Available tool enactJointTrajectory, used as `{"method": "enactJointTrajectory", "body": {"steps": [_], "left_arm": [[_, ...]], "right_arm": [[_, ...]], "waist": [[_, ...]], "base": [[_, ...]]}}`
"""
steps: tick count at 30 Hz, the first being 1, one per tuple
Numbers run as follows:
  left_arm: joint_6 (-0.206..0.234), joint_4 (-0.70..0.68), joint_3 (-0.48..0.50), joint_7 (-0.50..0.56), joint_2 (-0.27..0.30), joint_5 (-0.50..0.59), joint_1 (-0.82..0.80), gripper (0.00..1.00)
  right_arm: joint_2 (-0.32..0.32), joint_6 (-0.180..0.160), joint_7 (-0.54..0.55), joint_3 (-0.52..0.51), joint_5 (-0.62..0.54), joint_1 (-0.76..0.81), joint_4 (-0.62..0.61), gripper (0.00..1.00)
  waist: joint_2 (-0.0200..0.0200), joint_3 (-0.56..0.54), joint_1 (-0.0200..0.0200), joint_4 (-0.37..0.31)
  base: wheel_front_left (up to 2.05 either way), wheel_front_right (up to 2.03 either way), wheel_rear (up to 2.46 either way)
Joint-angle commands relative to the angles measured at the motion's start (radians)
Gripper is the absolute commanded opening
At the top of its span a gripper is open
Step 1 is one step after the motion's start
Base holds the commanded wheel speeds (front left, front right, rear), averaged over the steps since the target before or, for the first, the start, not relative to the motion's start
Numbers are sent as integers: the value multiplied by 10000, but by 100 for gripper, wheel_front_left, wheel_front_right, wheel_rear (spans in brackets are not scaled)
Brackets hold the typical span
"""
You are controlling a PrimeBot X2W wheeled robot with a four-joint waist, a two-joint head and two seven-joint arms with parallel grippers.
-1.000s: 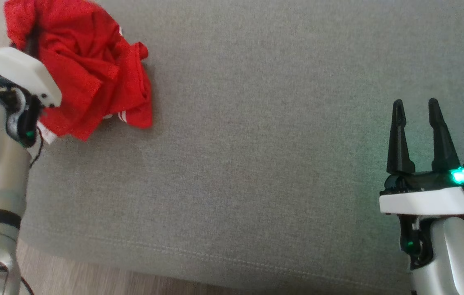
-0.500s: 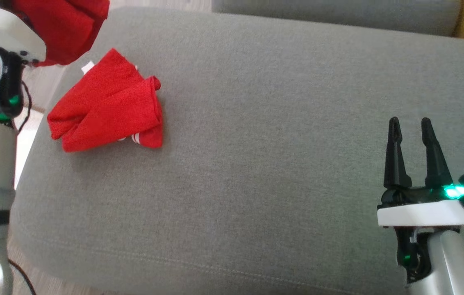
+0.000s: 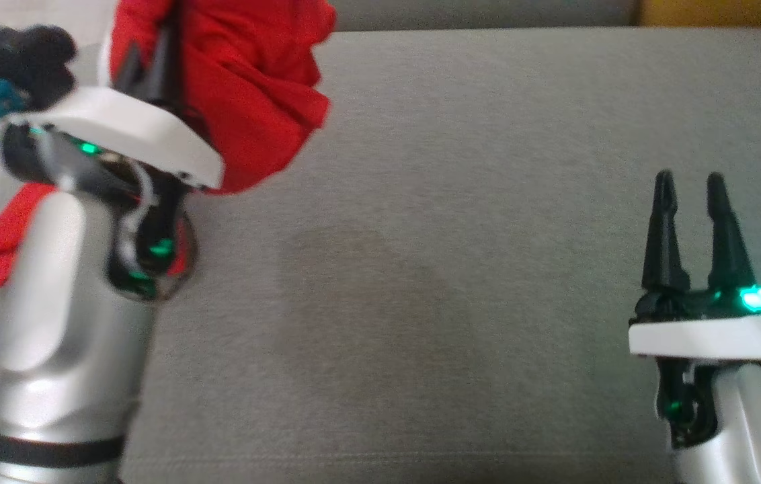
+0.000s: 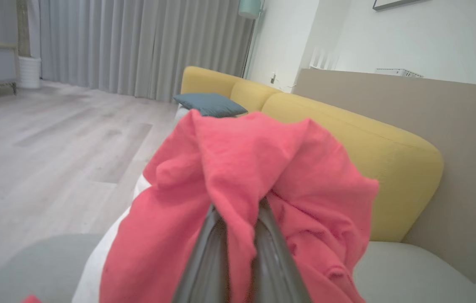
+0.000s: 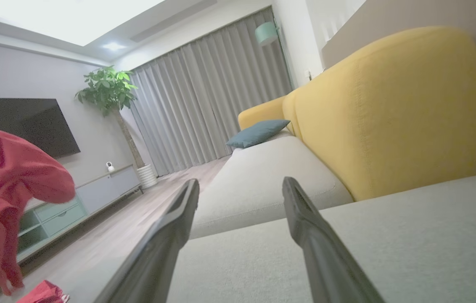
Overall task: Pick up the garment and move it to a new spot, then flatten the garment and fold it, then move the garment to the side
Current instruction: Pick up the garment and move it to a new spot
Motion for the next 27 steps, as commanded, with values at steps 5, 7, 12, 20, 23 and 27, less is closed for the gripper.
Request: {"method": "enactJointTrajectory", "body": {"steps": [5,7,12,20,23,27], "left_arm": [[237,-226,-201,-136,-760,-248,-157,0],[326,104,-428,-298,-1013,-166,-181,0],[611,1787,-900,-930,-1431,10,-546,0],[782,3859,-1259,-1843,-1601,21,-1430,100],[674,4365,-1315,-2326,-1625,-136,-1729,100],[499,4691,-1319,-2941,-1637,-328,-1933,100]], "right_arm": [[-54,77,-107,122,158,-798,-639,100],[-54,77,-107,123,253,-947,-742,100],[-54,77,-107,333,483,-1292,-1020,100],[-54,77,-107,465,691,-1368,-1079,100],[-54,77,-107,351,665,-1291,-1055,100],[-54,77,-107,283,455,-1177,-936,100]], "waist": [[0,692,0,-1624],[0,883,0,-2037],[0,1508,0,-3169],[0,1847,0,-3820],[0,1751,0,-3690],[0,1435,0,-3073]], "base": [[0,0,0],[0,0,0],[0,0,0],[0,0,0],[0,0,0],[0,0,0]]}}
